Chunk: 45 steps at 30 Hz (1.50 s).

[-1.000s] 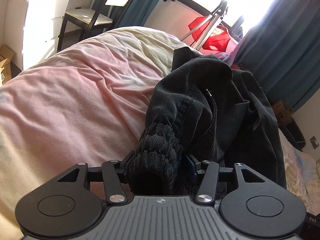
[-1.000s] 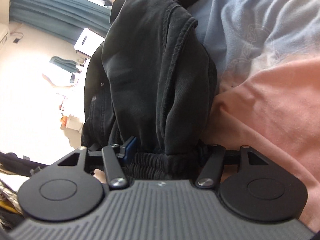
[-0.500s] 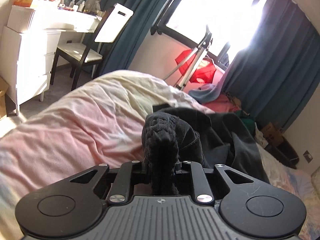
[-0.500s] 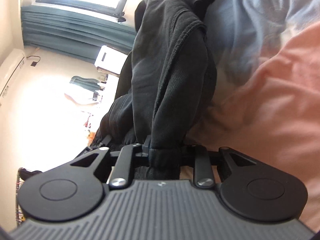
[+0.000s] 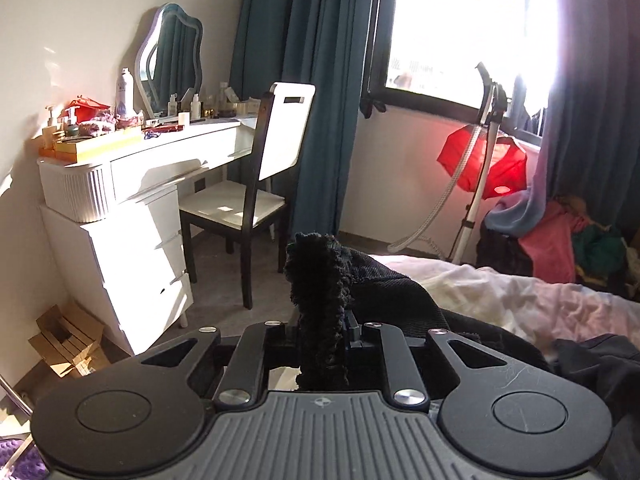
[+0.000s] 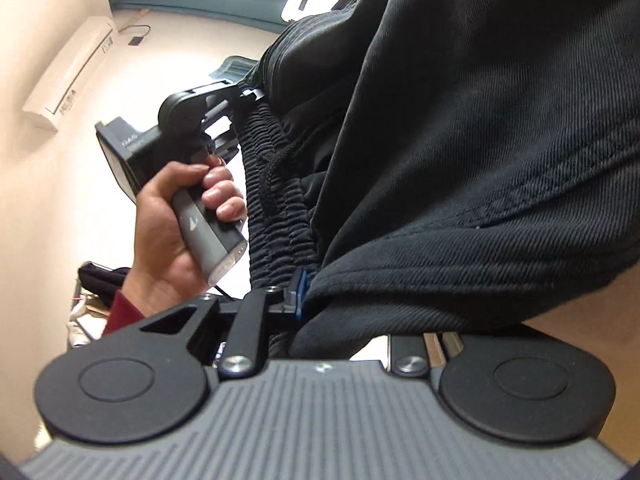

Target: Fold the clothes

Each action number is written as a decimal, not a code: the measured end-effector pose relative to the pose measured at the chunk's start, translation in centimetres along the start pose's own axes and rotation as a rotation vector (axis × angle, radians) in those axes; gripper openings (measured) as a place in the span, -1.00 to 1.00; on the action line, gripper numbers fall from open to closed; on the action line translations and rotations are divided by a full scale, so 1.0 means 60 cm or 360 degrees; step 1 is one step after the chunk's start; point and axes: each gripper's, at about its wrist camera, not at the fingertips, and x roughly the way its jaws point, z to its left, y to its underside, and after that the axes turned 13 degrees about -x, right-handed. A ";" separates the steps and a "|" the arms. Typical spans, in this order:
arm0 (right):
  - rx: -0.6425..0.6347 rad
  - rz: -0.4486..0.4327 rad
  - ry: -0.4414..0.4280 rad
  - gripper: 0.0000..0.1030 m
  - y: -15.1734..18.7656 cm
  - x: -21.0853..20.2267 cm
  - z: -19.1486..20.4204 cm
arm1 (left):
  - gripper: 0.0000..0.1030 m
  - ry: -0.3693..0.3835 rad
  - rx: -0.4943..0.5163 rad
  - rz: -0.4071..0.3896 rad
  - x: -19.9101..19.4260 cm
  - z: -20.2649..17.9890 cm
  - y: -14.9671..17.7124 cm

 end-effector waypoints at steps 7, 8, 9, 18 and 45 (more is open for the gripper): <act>-0.0076 0.0172 0.0157 -0.39 0.006 0.048 -0.052 | -0.58 -0.0042 -0.0082 0.0190 0.134 0.075 0.086; -0.0092 0.0190 0.0163 -0.38 0.005 0.047 -0.051 | -0.54 -0.0032 -0.0080 0.0192 0.134 0.082 0.093; -0.0107 0.0208 0.0169 -0.34 0.003 0.046 -0.050 | -0.52 -0.0031 -0.0086 0.0193 0.132 0.086 0.096; -0.0547 0.0294 0.0249 0.83 0.024 -0.023 0.041 | 0.72 -0.0171 -0.0161 0.0068 0.001 0.107 0.084; -0.1454 -0.0480 0.1125 0.83 -0.065 -0.514 0.109 | 0.85 0.0579 0.0140 -0.0298 -0.460 -0.271 0.437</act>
